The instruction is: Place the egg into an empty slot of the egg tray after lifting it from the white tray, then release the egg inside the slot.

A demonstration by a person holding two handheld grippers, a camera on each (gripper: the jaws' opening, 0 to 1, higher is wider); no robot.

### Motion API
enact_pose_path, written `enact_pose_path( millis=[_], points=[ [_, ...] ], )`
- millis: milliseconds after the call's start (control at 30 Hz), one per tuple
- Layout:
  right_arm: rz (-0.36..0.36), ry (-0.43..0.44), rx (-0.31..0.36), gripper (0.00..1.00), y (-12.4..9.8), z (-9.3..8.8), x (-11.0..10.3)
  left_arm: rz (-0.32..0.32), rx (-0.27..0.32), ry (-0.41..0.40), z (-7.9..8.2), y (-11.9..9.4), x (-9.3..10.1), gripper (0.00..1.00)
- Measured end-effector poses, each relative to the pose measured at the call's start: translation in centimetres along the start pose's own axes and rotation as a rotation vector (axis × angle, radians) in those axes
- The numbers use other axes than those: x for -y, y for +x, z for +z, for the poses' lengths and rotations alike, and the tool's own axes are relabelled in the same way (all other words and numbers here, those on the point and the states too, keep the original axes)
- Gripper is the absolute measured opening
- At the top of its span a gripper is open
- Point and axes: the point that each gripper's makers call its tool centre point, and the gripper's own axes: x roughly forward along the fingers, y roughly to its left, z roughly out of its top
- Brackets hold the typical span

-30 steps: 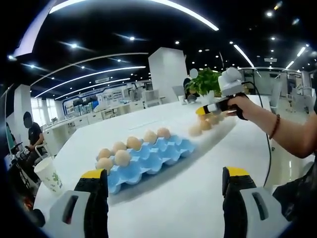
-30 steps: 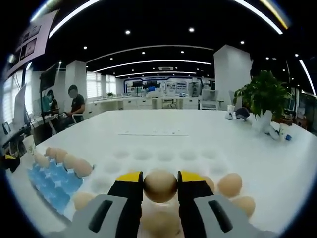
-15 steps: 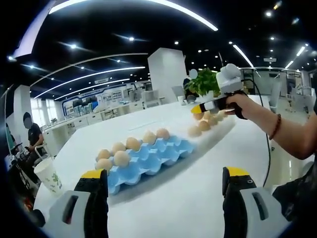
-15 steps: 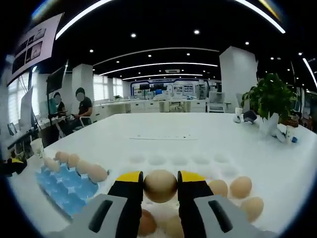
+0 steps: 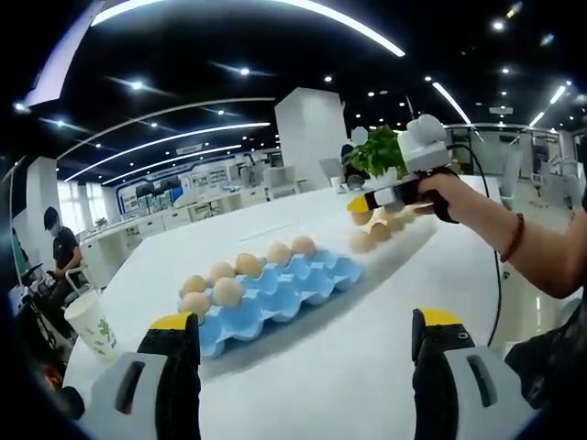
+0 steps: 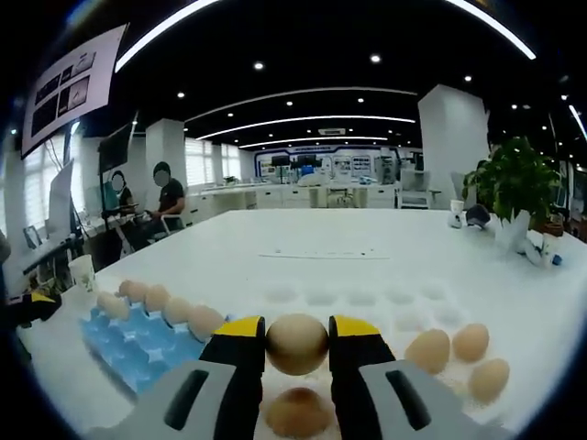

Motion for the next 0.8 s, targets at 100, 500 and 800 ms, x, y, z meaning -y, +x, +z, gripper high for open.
enact_pose_path(
  millis=[100, 500, 800],
  points=[
    [0.014, -0.002, 0.002, 0.28, 0.0, 0.1, -0.7, -0.001, 0.001, 0.001, 0.0, 0.0, 0.1, 0.98],
    [0.112, -0.018, 0.004, 0.28, 0.3, 0.1, -5.3, -0.002, 0.002, 0.004, 0.0, -0.2, 0.3, 0.98],
    [0.199, -0.031, 0.009, 0.28, 0.6, 0.3, -9.1, 0.001, 0.005, 0.003, 0.0, -0.5, 0.3, 0.98]
  ],
)
